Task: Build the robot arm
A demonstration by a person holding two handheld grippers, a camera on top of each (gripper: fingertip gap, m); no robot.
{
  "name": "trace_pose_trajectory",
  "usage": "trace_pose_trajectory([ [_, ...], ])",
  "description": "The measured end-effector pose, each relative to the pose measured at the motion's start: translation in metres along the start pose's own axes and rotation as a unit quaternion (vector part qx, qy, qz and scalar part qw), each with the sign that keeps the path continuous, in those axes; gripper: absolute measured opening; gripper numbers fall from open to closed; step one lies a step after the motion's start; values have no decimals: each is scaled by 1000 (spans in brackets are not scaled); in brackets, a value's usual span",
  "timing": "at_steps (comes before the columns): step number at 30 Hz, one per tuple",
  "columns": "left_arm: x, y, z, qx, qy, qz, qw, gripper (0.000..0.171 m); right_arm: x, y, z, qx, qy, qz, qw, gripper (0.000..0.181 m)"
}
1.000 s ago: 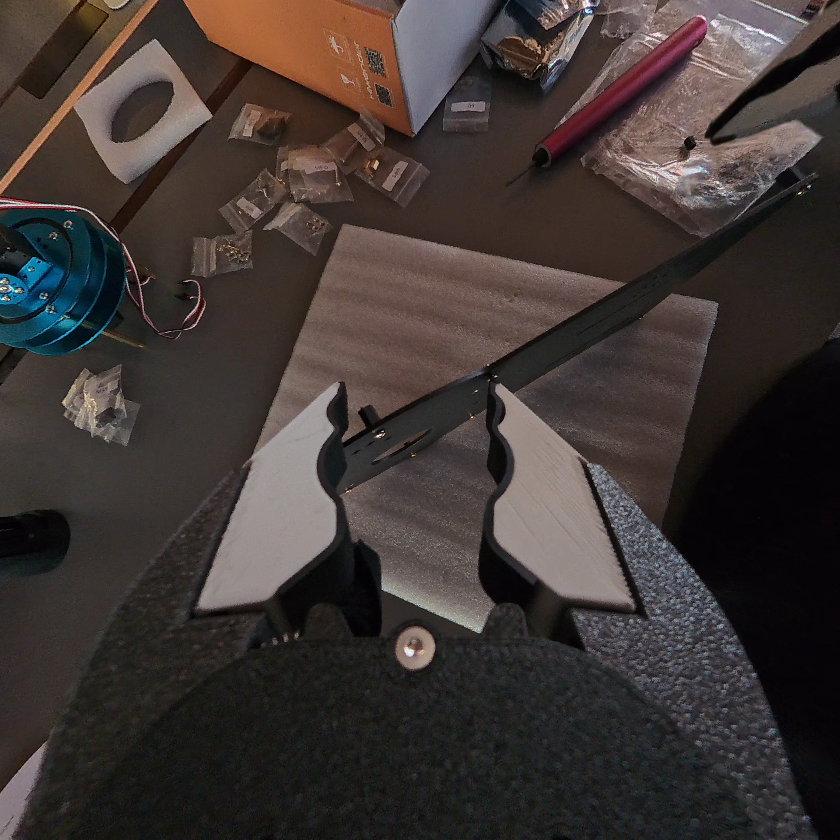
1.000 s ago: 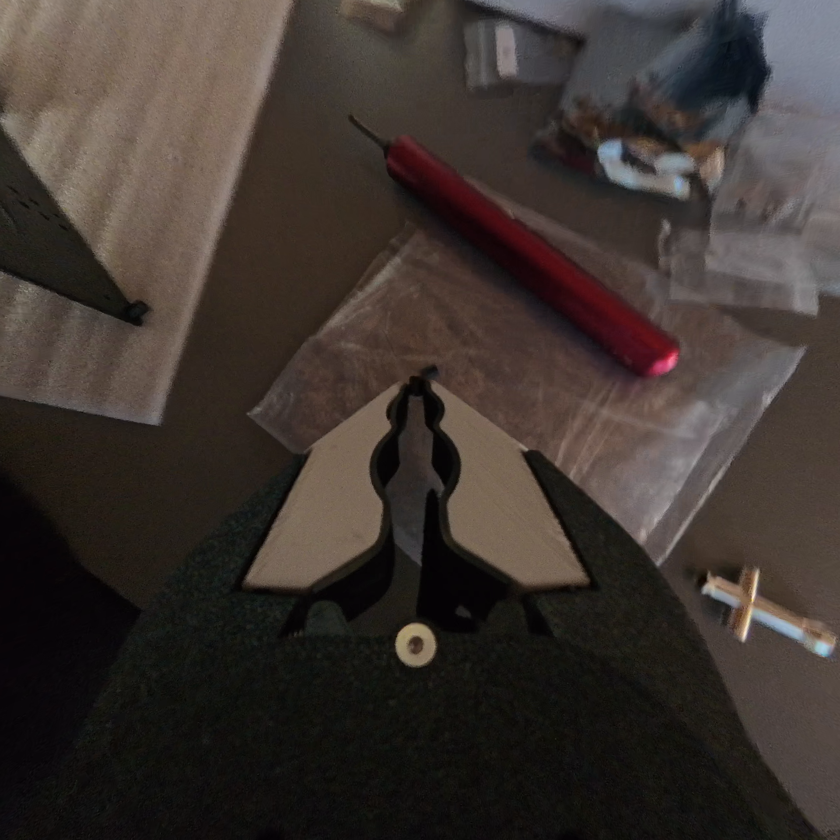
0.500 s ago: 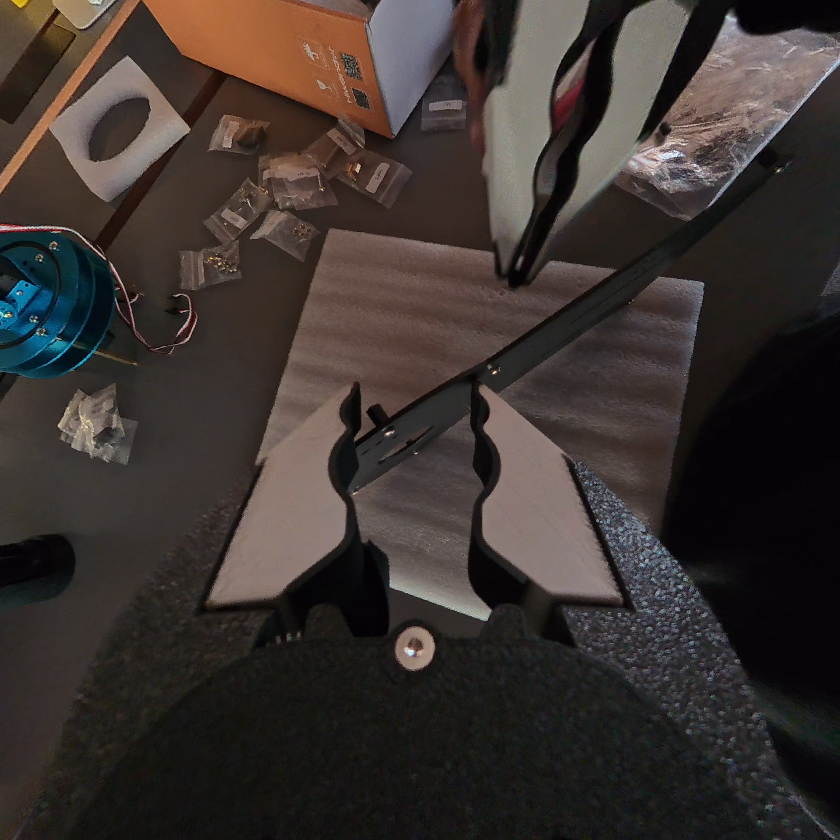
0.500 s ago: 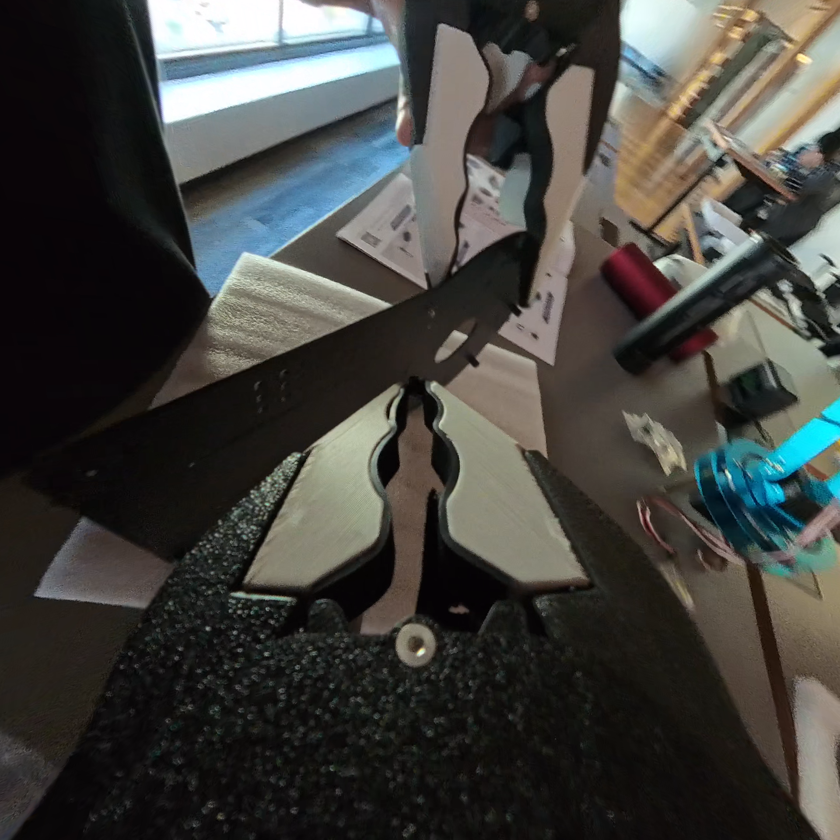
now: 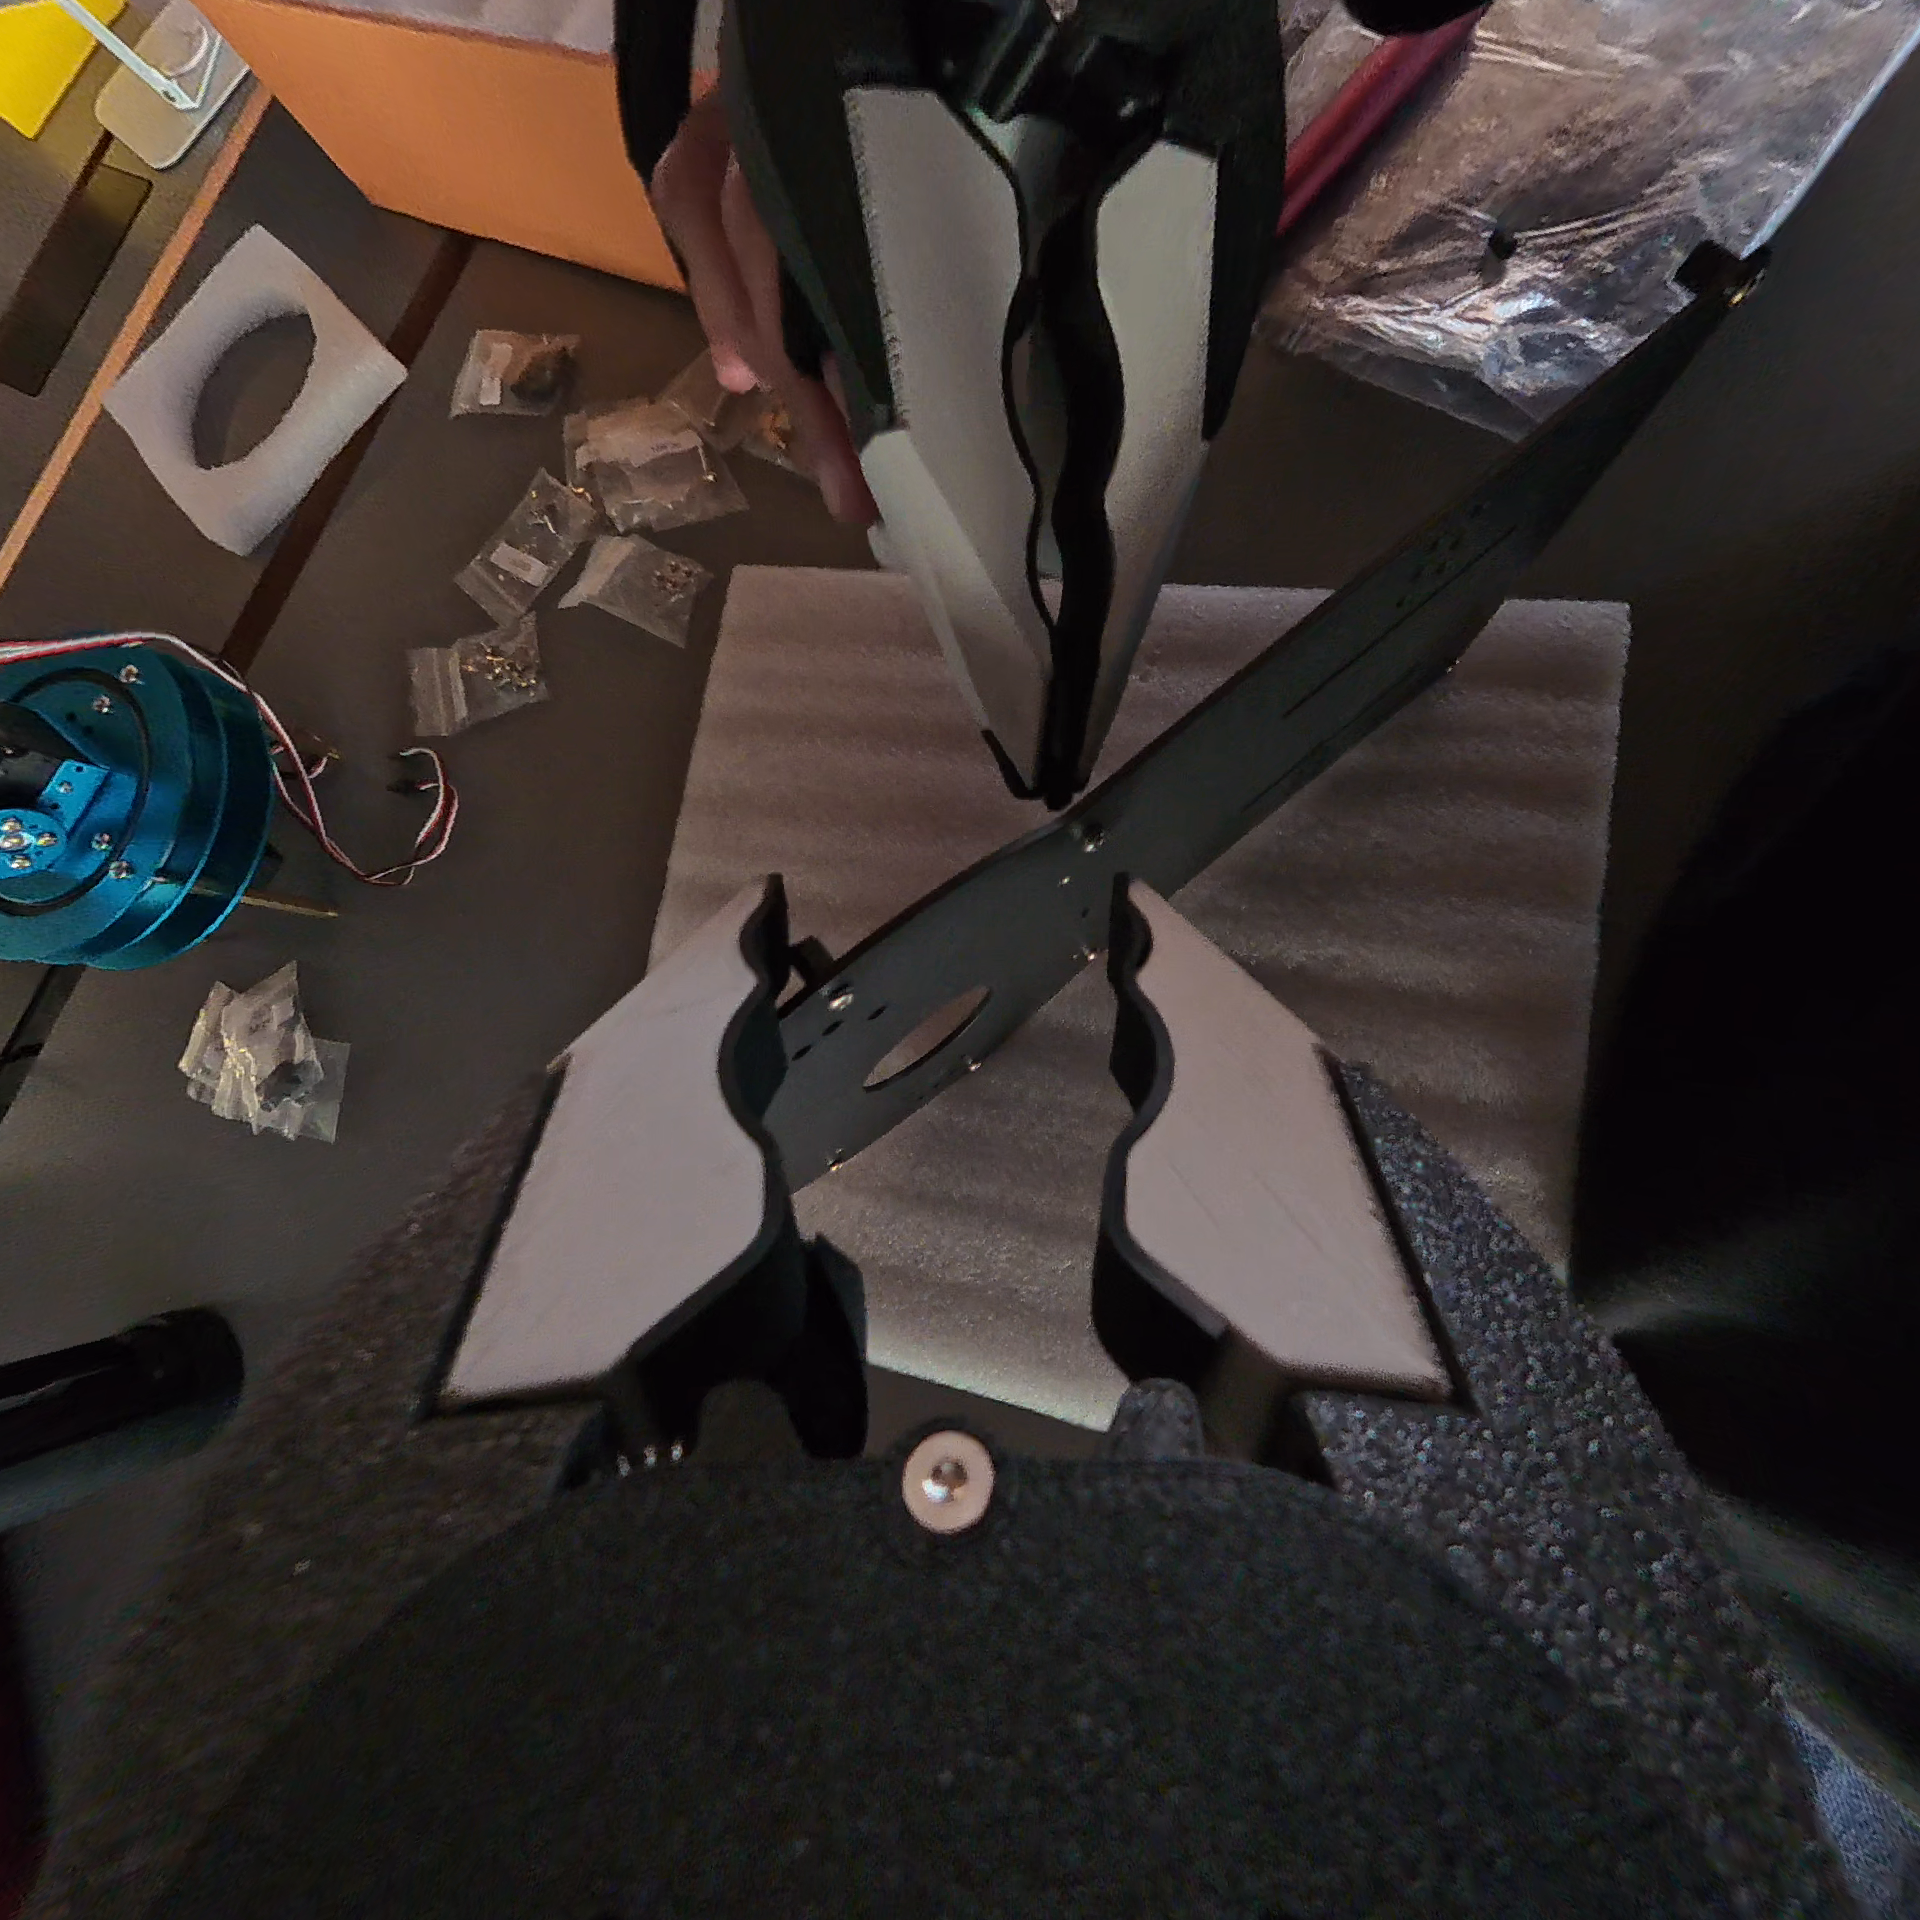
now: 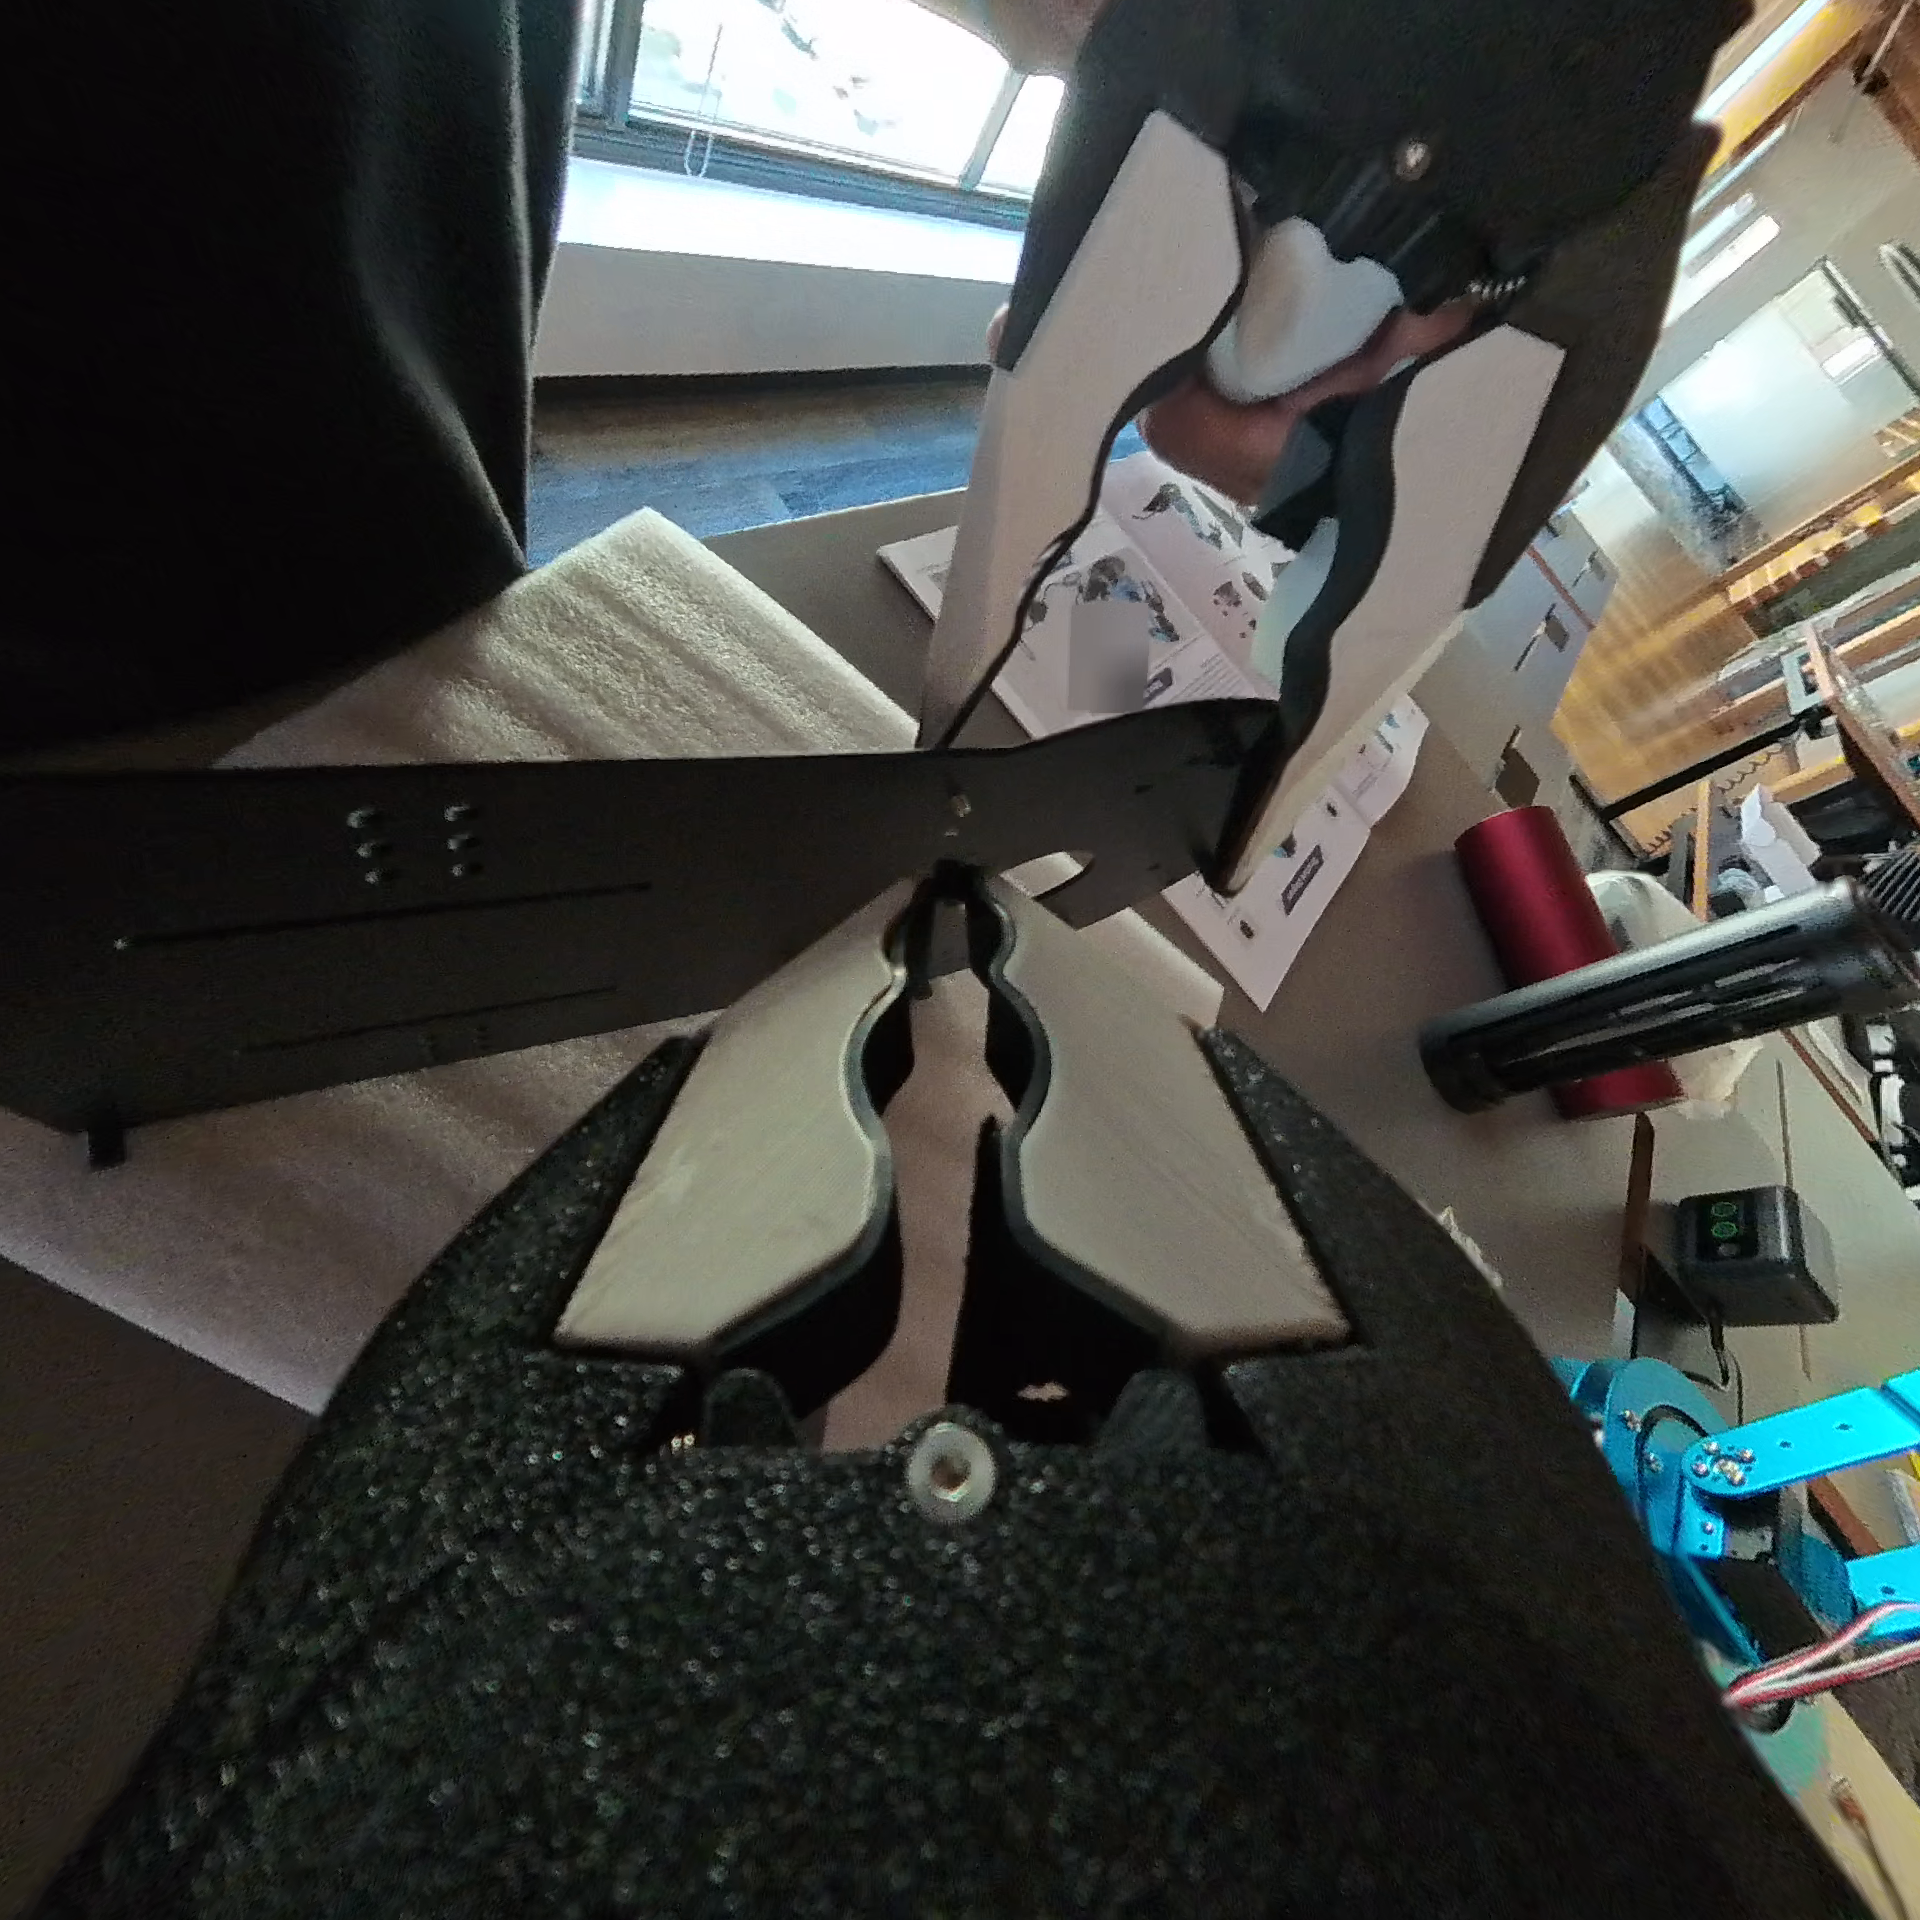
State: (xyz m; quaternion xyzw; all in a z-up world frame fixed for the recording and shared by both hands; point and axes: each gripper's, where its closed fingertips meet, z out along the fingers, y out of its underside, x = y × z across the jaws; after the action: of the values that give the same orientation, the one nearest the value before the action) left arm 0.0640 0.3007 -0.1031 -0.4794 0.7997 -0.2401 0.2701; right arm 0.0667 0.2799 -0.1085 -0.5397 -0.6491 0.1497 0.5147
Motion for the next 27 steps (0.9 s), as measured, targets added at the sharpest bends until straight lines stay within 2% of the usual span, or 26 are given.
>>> trace_pose_trajectory([
  [6, -3, -1, 0, -10, -6, -21, 1000, 53, 3, -4, -3, 18, -3, -20, 1000, 5],
  [13, 1, 2, 0, -26, -9, -13, 1000, 62, 2, -7, 1, 20, -21, -33, 999, 5],
  [19, -1, 1, -1, -28, -8, -33, 999, 54, 0, -10, 3, 26, -26, -38, 999, 5],
  [27, 0, 1, 1, -41, -22, -34, 998, 61, 1, -8, 4, 30, -35, -46, 998, 5],
])
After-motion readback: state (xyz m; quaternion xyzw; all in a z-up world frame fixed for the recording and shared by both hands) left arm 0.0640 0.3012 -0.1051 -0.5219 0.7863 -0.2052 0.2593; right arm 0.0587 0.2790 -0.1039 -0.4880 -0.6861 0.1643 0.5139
